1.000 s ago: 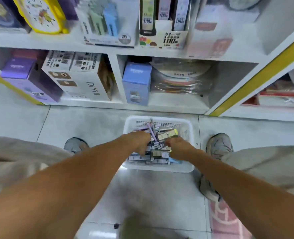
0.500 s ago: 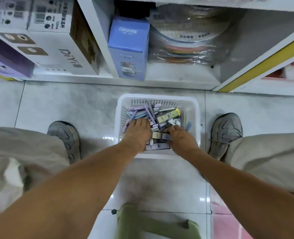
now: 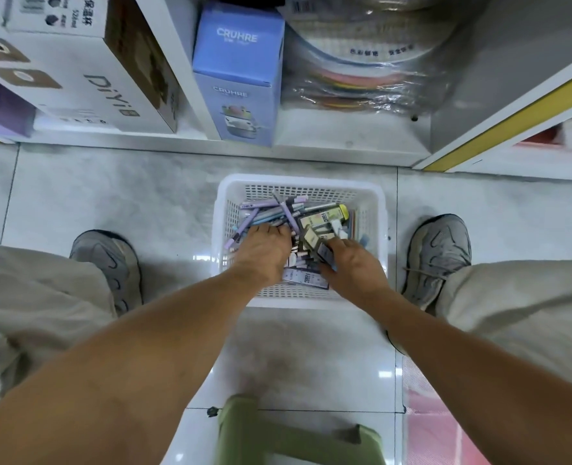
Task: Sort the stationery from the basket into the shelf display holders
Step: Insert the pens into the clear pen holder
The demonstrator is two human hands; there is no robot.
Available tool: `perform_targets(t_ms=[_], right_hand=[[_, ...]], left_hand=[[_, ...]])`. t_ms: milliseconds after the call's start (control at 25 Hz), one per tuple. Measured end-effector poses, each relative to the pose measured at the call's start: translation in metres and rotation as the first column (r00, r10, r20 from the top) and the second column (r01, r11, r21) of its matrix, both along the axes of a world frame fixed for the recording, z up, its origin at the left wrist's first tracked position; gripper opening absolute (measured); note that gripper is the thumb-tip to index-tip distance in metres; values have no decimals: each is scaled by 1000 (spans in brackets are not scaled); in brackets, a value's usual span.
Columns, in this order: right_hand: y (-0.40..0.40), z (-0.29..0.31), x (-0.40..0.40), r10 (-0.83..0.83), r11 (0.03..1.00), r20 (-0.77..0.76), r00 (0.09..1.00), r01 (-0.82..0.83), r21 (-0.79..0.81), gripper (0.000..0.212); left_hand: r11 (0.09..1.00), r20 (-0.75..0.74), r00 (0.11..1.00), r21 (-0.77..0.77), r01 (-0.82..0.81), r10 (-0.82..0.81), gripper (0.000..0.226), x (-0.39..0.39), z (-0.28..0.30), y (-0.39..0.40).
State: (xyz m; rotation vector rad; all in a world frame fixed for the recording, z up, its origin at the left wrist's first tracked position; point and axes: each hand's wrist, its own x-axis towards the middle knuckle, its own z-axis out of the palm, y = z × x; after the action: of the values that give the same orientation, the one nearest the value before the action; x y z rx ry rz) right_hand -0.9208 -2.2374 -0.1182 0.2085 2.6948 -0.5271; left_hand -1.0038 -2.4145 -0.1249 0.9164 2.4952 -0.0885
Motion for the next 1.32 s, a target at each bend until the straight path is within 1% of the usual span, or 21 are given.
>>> perform_targets(t_ms=[40, 120, 160, 240, 320, 400, 520, 560, 640, 720, 840, 880, 920, 960, 1000, 1040, 1080, 1120, 1200, 1240, 1320], right_hand=[[-1, 0, 0, -17, 1000, -20, 1000, 17, -1, 34], [-3, 2, -2, -70, 998, -10, 998, 70, 6, 31], [-3, 3, -5, -104, 994, 14, 994, 104, 20, 31], [-3, 7, -10, -175, 984, 73, 982, 171, 56, 33], [-2, 12, -15, -212, 976, 140, 967, 201, 89, 37], [-1, 19, -19, -198, 978, 212, 957, 178, 107, 37], [0, 32, -25, -196, 980, 265, 944, 178, 89, 22], [2, 38, -27, -192, 981, 260, 946, 174, 90, 22], [5, 51, -32, -160, 986, 257, 953, 141, 91, 24], [9, 65, -36, -125, 991, 274, 954, 106, 82, 23], [14, 93, -45, -49, 996, 291, 955, 27, 82, 14], [15, 103, -49, -7, 998, 302, 953, -11, 59, 15], [15, 114, -55, 24, 1000, 322, 946, -28, 8, 18], [13, 127, -59, 29, 997, 333, 943, -2, -79, 20], [12, 142, -64, -2, 976, 336, 942, 75, -203, 17], [10, 160, -68, -48, 924, 339, 940, 171, -341, 12], [8, 180, -72, -92, 850, 339, 936, 251, -463, 8], [7, 203, -76, -116, 773, 334, 935, 296, -561, 6], [8, 247, -82, -142, 659, 301, 943, 317, -683, 6], [9, 269, -85, -159, 609, 281, 947, 318, -726, 9], [12, 312, -93, -186, 507, 249, 950, 310, -804, 15]], left_hand=[[1000, 6, 1000, 7, -5, 5, 53, -1, 1, 0], [999, 54, 998, 31, -40, 38, 45, -3, 4, 0], [997, 101, 992, 34, -75, 72, 44, -5, 6, 0], [988, 217, 964, -10, -153, 151, 39, -11, 14, 3], [976, 356, 909, -65, -209, 218, 28, -21, 24, 7], [945, 513, 797, -112, -307, 320, 29, -30, 36, 9], [852, 673, 570, -181, -492, 472, 36, -35, 57, 3], [824, 700, 512, -197, -532, 498, 36, -34, 65, 0], [782, 716, 443, -230, -580, 539, 27, -33, 82, -3], [756, 701, 425, -251, -605, 573, 19, -35, 102, -5], [765, 691, 432, -278, -581, 579, 20, -41, 136, -9], [768, 706, 414, -291, -571, 575, 20, -43, 149, -11], [760, 729, 369, -312, -570, 577, 19, -45, 161, -14], [744, 755, 306, -338, -577, 580, 14, -48, 176, -16], [732, 782, 245, -353, -582, 573, 8, -49, 193, -17], [731, 810, 205, -347, -587, 550, 7, -51, 210, -18], [737, 835, 191, -318, -597, 516, 9, -53, 227, -19], [741, 857, 191, -278, -611, 479, 13, -54, 245, -20], [728, 882, 207, -195, -657, 423, 21, -56, 281, -22], [702, 890, 226, -134, -700, 396, 22, -58, 298, -22], [620, 907, 255, -8, -785, 334, 18, -60, 330, -24]])
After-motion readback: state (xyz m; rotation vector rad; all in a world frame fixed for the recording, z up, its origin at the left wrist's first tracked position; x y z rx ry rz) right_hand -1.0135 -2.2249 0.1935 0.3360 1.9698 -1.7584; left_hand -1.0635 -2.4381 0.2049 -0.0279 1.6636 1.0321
